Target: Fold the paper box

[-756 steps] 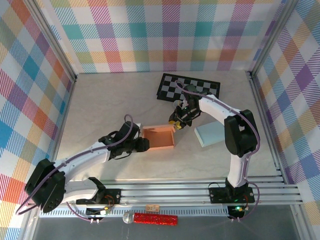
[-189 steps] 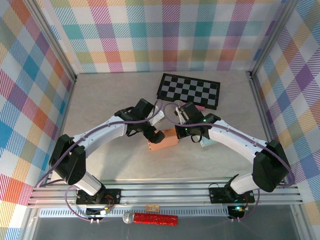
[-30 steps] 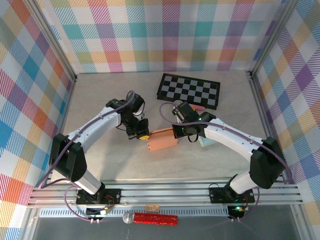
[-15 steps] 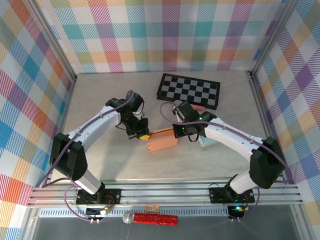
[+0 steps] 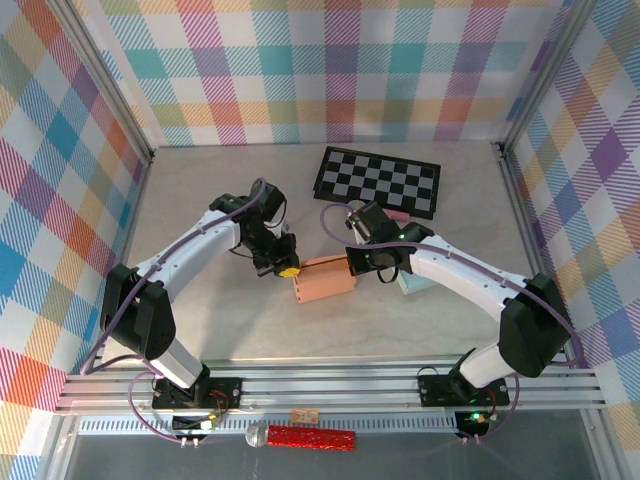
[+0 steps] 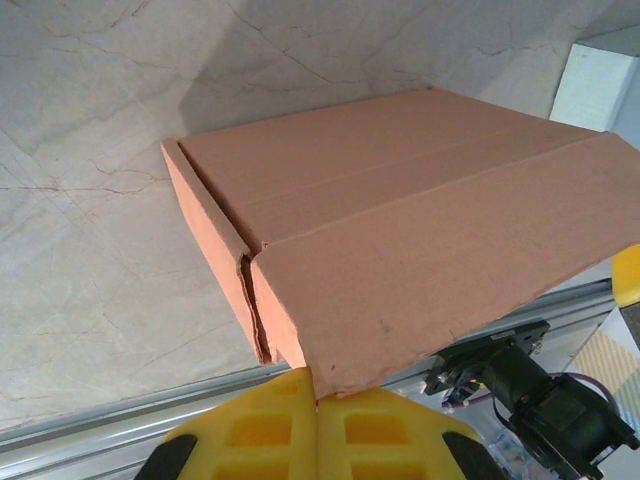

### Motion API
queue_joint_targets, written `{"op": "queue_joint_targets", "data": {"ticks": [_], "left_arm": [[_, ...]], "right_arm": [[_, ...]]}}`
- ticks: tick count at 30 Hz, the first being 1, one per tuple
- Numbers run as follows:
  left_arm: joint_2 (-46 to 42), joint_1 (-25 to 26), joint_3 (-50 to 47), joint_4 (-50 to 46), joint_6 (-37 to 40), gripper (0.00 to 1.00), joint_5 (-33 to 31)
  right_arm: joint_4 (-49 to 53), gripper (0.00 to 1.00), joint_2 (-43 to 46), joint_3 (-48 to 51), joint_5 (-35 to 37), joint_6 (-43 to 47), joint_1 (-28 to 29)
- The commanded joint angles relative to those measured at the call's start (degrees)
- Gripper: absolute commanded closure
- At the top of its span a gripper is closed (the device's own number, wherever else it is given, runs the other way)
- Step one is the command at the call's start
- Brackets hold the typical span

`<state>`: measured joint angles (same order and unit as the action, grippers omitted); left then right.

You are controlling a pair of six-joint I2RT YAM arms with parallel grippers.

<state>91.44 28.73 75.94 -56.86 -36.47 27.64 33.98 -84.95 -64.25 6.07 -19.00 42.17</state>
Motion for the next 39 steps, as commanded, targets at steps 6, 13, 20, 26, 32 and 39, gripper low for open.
{"op": "queue_joint_targets", "data": {"ticks": [6, 13, 20, 26, 32, 39], "left_arm": [[0.32, -0.35, 0.05, 1.48, 0.46, 1.0, 4.33], [-0.79, -0.35, -3.32, 3.41, 2.93, 1.0, 2.99], [-2.64, 1.43, -5.01, 4.74, 5.78, 1.0, 0.31], [-3.11, 3.58, -6.28, 4.3, 6.08, 1.0, -2.71], [-3.36, 4.24, -6.51, 3.74, 6.15, 1.0, -4.69], [-3.64, 4.8, -7.1, 3.93, 5.67, 1.0, -5.4]], "right_arm": [[0.57, 1.0, -0.75, -0.97, -4.12, 0.84, 0.05], [0.08, 1.0, -1.41, -1.42, -6.06, 1.22, 0.32], [-0.23, 1.0, -0.95, -0.16, -6.15, 1.18, 0.54], [-0.14, 1.0, 0.02, 1.38, -6.15, 0.74, 0.54], [0.45, 0.98, 1.14, 2.14, -6.66, -0.41, 0.54], [3.72, 0.61, 4.64, 1.69, -8.78, -4.47, 0.13]]}}
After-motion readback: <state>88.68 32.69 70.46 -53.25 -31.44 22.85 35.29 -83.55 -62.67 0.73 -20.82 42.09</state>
